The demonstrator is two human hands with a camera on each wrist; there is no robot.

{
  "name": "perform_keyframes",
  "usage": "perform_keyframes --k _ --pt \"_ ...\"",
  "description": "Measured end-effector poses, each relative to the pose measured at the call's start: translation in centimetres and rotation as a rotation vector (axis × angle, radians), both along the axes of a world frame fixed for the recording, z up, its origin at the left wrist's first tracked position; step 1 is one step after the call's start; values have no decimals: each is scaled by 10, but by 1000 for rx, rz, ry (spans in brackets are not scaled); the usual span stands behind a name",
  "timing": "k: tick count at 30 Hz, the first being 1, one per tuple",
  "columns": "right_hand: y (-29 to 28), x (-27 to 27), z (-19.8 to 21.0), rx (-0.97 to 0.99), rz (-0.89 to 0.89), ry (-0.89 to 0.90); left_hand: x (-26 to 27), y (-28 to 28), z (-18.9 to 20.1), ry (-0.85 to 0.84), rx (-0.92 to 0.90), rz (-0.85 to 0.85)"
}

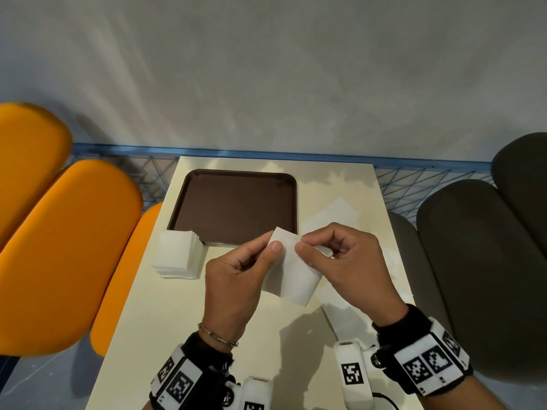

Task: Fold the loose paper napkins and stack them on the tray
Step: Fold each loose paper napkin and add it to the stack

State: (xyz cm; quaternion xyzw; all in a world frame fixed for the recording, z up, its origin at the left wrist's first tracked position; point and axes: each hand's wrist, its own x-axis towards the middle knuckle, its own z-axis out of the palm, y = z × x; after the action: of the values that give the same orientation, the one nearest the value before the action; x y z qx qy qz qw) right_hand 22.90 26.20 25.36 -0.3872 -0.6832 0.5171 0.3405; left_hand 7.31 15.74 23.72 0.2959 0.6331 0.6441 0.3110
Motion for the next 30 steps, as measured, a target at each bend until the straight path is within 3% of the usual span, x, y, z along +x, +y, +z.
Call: perform_keyframes --k 8,14,20,30 --pt "-5 -2 1 13 1 -24 -2 -1 -5 -17 -20 17" --pt "-2 12 0 -39 116 -189 -11 -2 -8 -77 -28 14" --pt "-2 20 4 35 153 -210 -16 -6 -12 -40 -40 3" --pt "-1 -14 -18 -359 65 81 -37 -20 -25 -53 -79 55"
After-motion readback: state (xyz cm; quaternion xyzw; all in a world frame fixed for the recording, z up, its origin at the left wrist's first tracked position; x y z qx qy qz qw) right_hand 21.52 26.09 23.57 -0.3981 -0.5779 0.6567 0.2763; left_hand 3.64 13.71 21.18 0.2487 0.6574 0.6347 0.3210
